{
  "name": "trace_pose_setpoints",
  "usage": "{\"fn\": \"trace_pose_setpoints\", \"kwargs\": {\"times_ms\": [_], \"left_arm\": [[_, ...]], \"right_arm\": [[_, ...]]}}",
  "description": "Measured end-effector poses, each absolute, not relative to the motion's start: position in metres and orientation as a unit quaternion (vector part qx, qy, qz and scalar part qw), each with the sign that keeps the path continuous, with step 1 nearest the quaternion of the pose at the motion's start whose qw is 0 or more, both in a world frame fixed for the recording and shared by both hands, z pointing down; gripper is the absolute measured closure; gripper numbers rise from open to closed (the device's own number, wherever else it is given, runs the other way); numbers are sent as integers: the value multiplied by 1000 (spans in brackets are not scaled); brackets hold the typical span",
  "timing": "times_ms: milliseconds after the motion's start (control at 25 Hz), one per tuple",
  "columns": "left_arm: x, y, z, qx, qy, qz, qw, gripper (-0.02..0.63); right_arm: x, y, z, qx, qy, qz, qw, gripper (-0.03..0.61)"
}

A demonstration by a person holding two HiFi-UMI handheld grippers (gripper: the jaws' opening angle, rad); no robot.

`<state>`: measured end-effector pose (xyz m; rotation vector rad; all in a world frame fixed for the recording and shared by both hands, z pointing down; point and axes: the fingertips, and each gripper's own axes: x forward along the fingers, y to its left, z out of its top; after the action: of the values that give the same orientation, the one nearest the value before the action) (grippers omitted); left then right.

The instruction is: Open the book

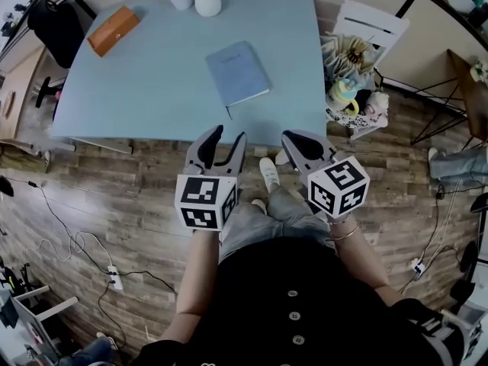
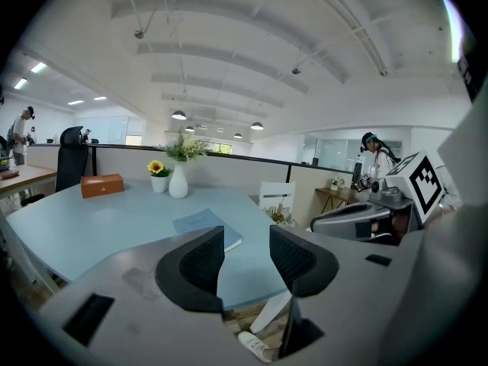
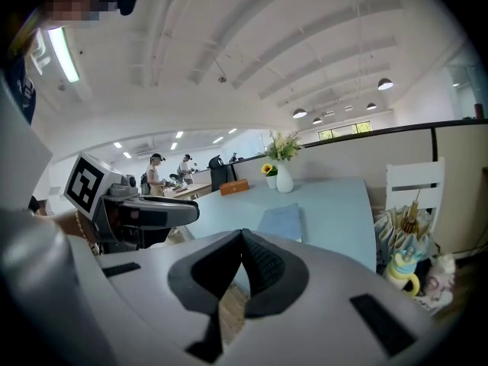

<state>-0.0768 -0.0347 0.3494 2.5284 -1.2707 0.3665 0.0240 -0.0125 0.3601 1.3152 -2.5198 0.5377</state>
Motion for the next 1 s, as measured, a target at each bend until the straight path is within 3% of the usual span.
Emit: {"fn": "trace_pose_setpoints", "kwargs": {"times_ms": [1000], "left_arm": [[-50,-159,366,871,-440,154,154,439]], "right_arm": [[17,-164,371,380,-895,193,130,576]]}}
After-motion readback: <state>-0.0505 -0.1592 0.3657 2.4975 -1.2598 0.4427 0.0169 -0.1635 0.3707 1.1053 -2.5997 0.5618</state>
